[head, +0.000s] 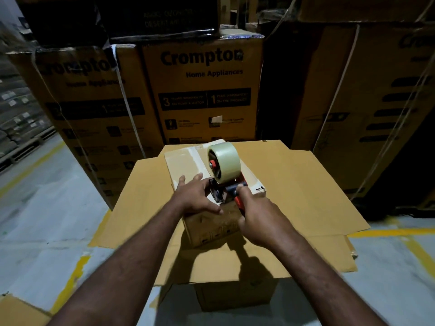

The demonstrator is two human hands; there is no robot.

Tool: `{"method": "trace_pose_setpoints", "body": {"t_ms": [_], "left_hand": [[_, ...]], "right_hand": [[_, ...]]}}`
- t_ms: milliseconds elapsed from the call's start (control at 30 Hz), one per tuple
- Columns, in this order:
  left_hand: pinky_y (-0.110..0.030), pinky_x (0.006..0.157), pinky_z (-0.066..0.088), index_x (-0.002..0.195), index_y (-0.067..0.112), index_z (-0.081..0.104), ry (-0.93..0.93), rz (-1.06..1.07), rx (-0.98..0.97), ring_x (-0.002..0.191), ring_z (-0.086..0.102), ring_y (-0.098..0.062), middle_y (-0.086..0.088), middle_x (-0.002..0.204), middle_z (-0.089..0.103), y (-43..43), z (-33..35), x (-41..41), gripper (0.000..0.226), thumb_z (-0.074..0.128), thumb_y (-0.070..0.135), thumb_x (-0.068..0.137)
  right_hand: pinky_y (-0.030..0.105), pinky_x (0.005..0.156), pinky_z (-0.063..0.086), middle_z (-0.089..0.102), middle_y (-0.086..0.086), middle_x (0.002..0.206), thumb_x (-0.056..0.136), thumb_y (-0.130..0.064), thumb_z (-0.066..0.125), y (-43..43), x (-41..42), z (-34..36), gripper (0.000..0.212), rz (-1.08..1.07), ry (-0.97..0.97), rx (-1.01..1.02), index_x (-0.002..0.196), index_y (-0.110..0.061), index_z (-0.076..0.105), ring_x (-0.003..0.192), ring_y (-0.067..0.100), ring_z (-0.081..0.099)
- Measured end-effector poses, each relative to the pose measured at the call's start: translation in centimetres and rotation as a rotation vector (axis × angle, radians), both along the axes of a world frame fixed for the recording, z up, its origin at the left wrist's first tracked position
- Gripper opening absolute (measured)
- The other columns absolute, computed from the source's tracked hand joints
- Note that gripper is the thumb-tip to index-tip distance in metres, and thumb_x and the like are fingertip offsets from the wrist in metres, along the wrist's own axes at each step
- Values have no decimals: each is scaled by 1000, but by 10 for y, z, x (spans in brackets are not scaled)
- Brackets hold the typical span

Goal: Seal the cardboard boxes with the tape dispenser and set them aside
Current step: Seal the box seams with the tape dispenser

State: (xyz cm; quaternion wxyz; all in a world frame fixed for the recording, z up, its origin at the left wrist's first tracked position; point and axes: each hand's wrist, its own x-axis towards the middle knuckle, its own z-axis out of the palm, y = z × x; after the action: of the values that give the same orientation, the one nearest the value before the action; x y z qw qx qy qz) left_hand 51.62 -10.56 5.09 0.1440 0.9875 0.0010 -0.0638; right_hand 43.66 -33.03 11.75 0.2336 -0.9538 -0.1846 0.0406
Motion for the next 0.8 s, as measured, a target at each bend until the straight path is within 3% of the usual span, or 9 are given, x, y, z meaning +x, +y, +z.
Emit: {"method": "trace_pose_setpoints", "body": {"t_ms": [100, 233, 400, 667, 800], "left_hand": [[-55, 124, -7, 156, 37, 31, -2, 20, 6, 155, 13, -29, -10, 169, 16, -3, 0, -4, 115, 73, 80, 58], [-53, 124, -8, 154, 37, 36, -18, 18, -21, 155, 11, -28, -10, 169, 15, -9, 9, -14, 98, 80, 62, 70], [-55, 123, -10, 152, 42, 38, -12, -9, -36, 155, 9, -30, -10, 169, 13, -11, 6, -17, 94, 80, 63, 70], [-60, 121, -10, 136, 43, 59, -27, -64, -64, 156, 11, -19, -4, 168, 22, -14, 8, -22, 55, 75, 45, 83], [-63, 120, -12, 144, 46, 49, -51, -97, -36, 156, 11, -16, -3, 166, 27, -12, 1, -19, 60, 71, 46, 88]], "right_hand": [[31, 59, 43, 51, 0, 84, 95, -14, 55, 3, -8, 2, 53, -4, -8, -20, 138, -31, 28, 72, 18, 52], [32, 58, 46, 51, -3, 79, 95, -14, 54, 2, -16, 3, 53, -22, -8, -14, 137, -31, 27, 70, 17, 54], [38, 70, 58, 56, -2, 84, 95, -15, 53, -4, -29, 3, 57, -61, 11, 15, 139, -35, 23, 79, 19, 62], [33, 63, 58, 60, -3, 77, 96, -18, 53, -14, -49, -2, 62, -77, -6, 78, 144, -37, 19, 68, 9, 61], [31, 63, 58, 58, -4, 77, 96, -18, 53, -16, -60, -9, 64, -81, -32, 98, 145, -36, 16, 68, 7, 60]]}}
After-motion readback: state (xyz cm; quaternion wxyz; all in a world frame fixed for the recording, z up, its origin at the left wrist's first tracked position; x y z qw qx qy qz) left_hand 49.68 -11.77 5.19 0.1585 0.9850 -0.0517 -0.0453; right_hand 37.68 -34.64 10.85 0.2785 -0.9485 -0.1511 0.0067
